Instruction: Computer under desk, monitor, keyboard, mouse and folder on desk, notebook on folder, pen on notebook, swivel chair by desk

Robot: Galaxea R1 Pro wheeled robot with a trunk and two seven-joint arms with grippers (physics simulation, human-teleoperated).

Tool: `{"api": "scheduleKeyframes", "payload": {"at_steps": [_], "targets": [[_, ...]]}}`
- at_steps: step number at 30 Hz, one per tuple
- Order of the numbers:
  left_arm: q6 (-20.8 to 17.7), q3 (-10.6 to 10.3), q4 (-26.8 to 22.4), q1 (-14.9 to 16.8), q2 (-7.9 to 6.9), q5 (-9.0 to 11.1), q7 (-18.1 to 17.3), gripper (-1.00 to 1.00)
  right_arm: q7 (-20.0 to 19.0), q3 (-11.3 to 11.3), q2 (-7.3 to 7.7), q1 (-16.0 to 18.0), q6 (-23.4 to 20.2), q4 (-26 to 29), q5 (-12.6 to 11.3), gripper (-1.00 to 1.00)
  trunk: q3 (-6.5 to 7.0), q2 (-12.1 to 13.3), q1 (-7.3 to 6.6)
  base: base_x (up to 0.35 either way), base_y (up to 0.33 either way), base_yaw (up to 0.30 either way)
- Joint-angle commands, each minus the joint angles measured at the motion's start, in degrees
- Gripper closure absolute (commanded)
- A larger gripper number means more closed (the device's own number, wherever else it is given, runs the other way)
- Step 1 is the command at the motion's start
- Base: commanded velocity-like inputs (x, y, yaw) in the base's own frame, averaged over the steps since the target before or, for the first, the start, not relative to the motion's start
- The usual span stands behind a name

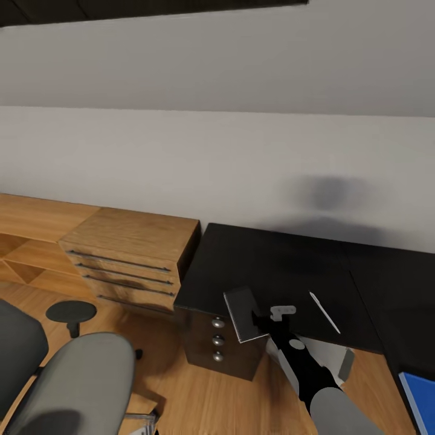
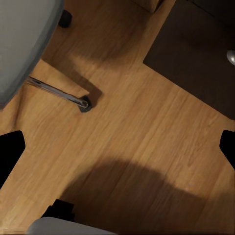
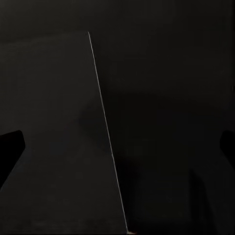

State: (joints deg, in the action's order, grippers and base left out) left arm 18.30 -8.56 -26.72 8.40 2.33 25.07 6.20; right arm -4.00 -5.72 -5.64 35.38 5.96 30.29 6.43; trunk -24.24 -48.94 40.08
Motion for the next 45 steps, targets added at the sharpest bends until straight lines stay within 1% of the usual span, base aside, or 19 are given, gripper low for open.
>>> {"api": "scheduleKeyframes", "payload": {"at_steps": [1, 14, 24, 31, 34, 36, 38, 41, 42, 45], "targets": [[0.2, -0.5, 0.0, 0.0, -0.05, 0.3, 0.5, -1.0, -0.4, -0.5, -0.07, 0.0, 0.2, 0.0, 0.6, -1.0, -0.06, 0.0, -0.02, -0.282, 0.0, 0.0], [0.2, -0.5, 0.0, 0.0, -0.05, 0.3, 0.5, -1.0, -0.2, -0.3, -0.16, 0.0, 0.3, -0.1, 0.6, -1.0, -0.06, 0.0, -0.02, -0.322, 0.007, 0.0], [0.2, -0.5, 0.0, 0.0, -0.05, 0.3, 0.5, -1.0, -0.2, -0.5, -0.16, 0.0, 0.3, -0.1, 0.6, -1.0, -0.06, 0.0, -0.02, -0.31, 0.144, 0.0], [0.2, -0.5, 0.0, 0.0, -0.05, 0.3, 0.5, -1.0, -0.5, -0.5, -0.38, 0.0, 0.4, -0.1, 0.4, -1.0, -0.06, 0.0, -0.02, -0.142, 0.14, 0.0], [0.2, -0.5, -0.1, 0.0, -0.02, 0.3, 0.5, -1.0, -0.5, -0.8, -0.32, 0.0, 0.4, -0.1, -0.1, -1.0, -0.06, 0.0, -0.02, -0.032, 0.029, 0.0], [0.2, -0.5, -0.1, 0.0, 0.01, 0.3, 0.5, -1.0, -0.5, -1.6, -0.19, 0.0, 0.4, -0.1, -2.0, -1.0, -0.06, 0.0, -0.02, -0.015, 0.013, 0.0], [0.2, -0.5, -0.1, 0.0, 0.15, 0.3, 0.6, -1.0, -1.1, -3.6, -0.07, 0.0, 0.4, -0.1, -6.7, -1.0, -0.42, -0.8, 0.42, -0.007, 0.006, 0.0], [0.1, -0.5, -0.1, 0.0, 0.51, 0.3, 0.6, -1.0, -2.3, -4.5, 0.0, 0.0, 0.4, -0.1, -10.1, -1.0, -0.96, -2.1, 1.07, -0.003, 0.003, 0.0], [0.1, -0.5, -0.1, 0.0, 0.69, 0.3, 0.7, -1.0, -3.4, -4.9, 0.04, 0.0, 0.3, -0.1, -11.9, -1.0, -1.14, -2.5, 1.29, -0.002, 0.002, 0.0], [0.1, -0.5, -0.1, 0.0, 0.84, 0.3, 0.7, -1.0, -4.8, -5.4, 0.07, 0.0, 0.2, -0.1, -13.7, -1.0, -1.68, -3.7, 1.95, -0.001, 0.001, 0.0]]}}
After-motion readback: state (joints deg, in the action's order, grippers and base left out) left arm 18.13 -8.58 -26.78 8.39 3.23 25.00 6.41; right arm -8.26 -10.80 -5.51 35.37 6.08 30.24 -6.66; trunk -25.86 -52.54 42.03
